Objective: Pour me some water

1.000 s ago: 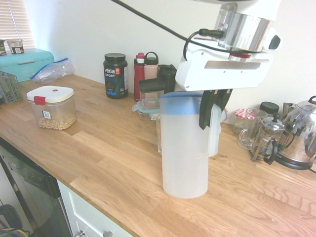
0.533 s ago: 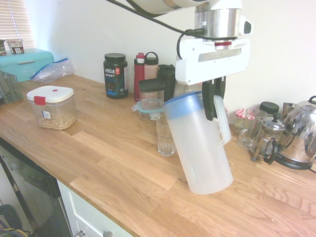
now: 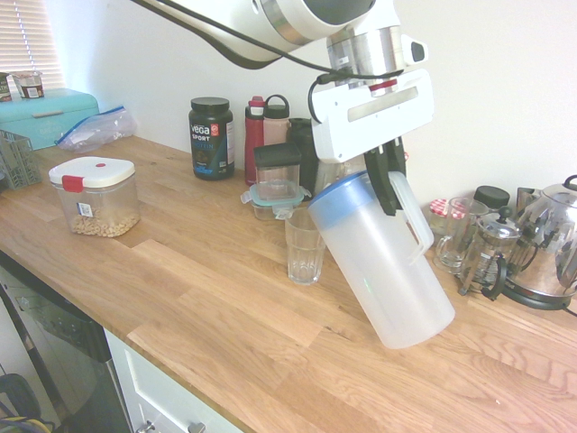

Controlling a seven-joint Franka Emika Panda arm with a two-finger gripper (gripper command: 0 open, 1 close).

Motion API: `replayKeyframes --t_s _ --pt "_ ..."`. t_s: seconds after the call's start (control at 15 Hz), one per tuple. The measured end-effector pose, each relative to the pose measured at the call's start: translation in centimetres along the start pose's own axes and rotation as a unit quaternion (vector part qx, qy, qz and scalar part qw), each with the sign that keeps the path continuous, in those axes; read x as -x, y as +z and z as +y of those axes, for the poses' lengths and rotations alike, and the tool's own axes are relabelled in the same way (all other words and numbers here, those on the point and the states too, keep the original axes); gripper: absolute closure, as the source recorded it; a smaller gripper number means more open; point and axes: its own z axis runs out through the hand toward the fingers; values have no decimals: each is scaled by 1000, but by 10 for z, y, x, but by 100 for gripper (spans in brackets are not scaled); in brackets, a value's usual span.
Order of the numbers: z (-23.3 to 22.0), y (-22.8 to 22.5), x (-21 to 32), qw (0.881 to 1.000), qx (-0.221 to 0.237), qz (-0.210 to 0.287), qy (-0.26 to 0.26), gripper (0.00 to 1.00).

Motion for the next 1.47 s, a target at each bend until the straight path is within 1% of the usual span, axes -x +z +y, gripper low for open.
replayKeyframes --t_s 0.47,1.0,1.07,1.13,1.27,1.4,1.47 --pt "-16 -8 -27 998 57 -12 -37 100" --pt "-22 -20 -38 997 68 -3 -38 100" --pt "-18 -25 -37 998 62 3 -30 100" --pt "-12 -33 -33 999 40 15 -14 100" --pt "11 -59 -16 999 -23 46 10 100" --pt "42 -86 16 993 -84 83 30 100" --pt "57 -94 34 988 -112 102 40 100"
